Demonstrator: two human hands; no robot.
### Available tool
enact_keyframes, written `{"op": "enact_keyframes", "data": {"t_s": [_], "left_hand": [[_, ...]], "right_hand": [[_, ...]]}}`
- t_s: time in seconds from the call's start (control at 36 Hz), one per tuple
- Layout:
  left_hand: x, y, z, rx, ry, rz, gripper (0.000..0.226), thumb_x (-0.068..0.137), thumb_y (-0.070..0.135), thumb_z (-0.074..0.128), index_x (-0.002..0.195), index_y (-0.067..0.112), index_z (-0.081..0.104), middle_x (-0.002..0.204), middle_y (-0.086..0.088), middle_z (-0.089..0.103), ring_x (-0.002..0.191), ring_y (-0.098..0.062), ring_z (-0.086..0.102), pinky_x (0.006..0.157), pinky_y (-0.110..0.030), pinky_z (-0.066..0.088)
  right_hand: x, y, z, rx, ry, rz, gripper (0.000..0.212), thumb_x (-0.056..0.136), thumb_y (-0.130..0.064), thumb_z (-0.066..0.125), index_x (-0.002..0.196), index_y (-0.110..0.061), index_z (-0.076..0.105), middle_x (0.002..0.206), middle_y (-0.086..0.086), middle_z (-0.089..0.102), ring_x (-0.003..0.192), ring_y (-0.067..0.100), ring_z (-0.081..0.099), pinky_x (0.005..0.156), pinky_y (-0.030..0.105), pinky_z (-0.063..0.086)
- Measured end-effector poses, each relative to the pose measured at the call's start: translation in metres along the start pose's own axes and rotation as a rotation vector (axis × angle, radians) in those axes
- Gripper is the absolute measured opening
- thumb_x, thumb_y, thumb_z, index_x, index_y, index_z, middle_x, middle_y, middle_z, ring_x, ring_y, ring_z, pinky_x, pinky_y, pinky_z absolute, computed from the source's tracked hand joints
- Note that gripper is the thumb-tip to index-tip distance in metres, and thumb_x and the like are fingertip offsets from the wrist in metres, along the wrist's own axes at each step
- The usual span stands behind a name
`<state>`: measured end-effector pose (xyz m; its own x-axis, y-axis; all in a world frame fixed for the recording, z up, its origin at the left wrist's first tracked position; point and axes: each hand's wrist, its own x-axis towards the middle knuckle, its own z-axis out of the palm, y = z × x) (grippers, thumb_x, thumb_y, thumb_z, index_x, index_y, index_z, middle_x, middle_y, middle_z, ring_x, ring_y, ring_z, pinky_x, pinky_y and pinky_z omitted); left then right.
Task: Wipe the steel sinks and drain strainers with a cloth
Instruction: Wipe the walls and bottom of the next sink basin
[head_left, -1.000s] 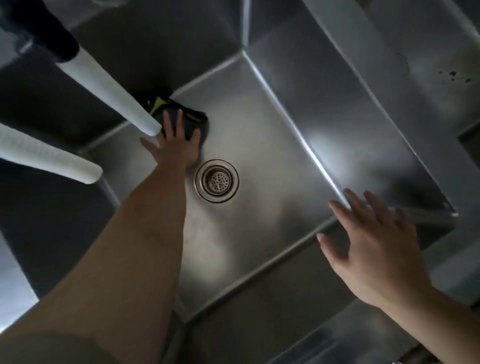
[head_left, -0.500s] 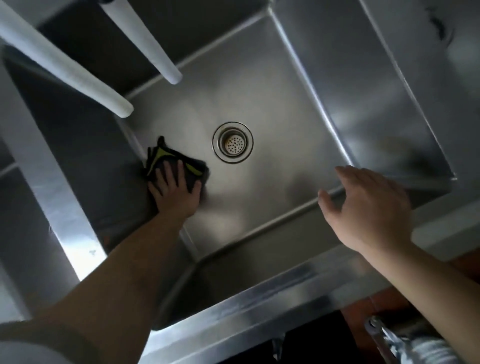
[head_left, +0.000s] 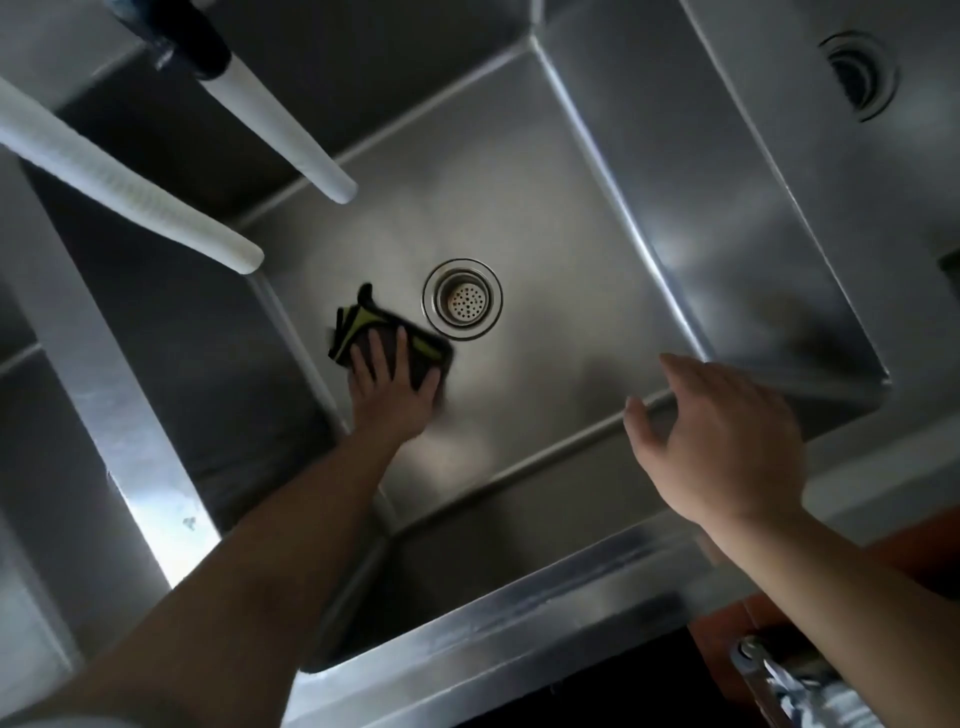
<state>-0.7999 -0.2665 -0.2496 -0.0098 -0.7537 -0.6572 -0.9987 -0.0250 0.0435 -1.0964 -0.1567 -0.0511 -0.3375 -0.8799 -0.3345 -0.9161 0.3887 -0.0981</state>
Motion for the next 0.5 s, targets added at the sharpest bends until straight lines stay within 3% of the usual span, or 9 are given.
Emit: {"op": "enact_keyframes", "data": {"t_s": [0.11, 0.22, 0.33, 0.5], "left_hand": [[0.047, 0.070, -0.016, -0.252, 0.096, -0.175, 0.082, 0.095, 0.069, 0.026, 0.156, 0.035, -0.017, 0.164, -0.005, -0.025, 0.150, -0.036, -0.024, 0.119, -0.050, -0.013], [0.072, 0.117, -0.031, -0.281, 0.123, -0.155, 0.081, 0.094, 0.068, 0.025, 0.156, 0.033, -0.016, 0.164, -0.006, -0.025, 0.149, -0.036, -0.025, 0.121, -0.051, -0.014], [0.084, 0.136, -0.043, -0.093, 0.089, 0.097, 0.079, 0.093, 0.069, 0.017, 0.156, 0.034, -0.014, 0.165, -0.006, -0.024, 0.149, -0.036, -0.024, 0.120, -0.050, -0.014], [0.067, 0.104, -0.039, 0.251, 0.117, 0.541, 0.077, 0.097, 0.068, 0.025, 0.159, 0.034, -0.004, 0.168, -0.007, -0.010, 0.152, -0.037, -0.011, 0.123, -0.049, -0.002]], "right_hand": [[0.002, 0.000, 0.003, 0.004, 0.010, 0.009, 0.046, 0.086, -0.044, 0.063, 0.117, -0.010, 0.066, 0.102, 0.009, 0.073, 0.095, 0.033, 0.067, 0.079, 0.043, 0.051], [0.002, 0.000, 0.003, 0.011, 0.060, 0.011, 0.046, 0.085, -0.042, 0.062, 0.115, -0.009, 0.069, 0.096, 0.010, 0.074, 0.087, 0.033, 0.070, 0.073, 0.041, 0.054], [0.002, 0.001, 0.003, 0.012, 0.079, -0.012, 0.052, 0.085, -0.047, 0.053, 0.117, -0.010, 0.069, 0.098, 0.011, 0.075, 0.087, 0.033, 0.070, 0.073, 0.040, 0.055], [0.002, 0.001, 0.004, 0.012, 0.121, -0.014, 0.050, 0.083, -0.045, 0.055, 0.114, -0.009, 0.071, 0.096, 0.013, 0.076, 0.081, 0.034, 0.072, 0.068, 0.038, 0.055]]}}
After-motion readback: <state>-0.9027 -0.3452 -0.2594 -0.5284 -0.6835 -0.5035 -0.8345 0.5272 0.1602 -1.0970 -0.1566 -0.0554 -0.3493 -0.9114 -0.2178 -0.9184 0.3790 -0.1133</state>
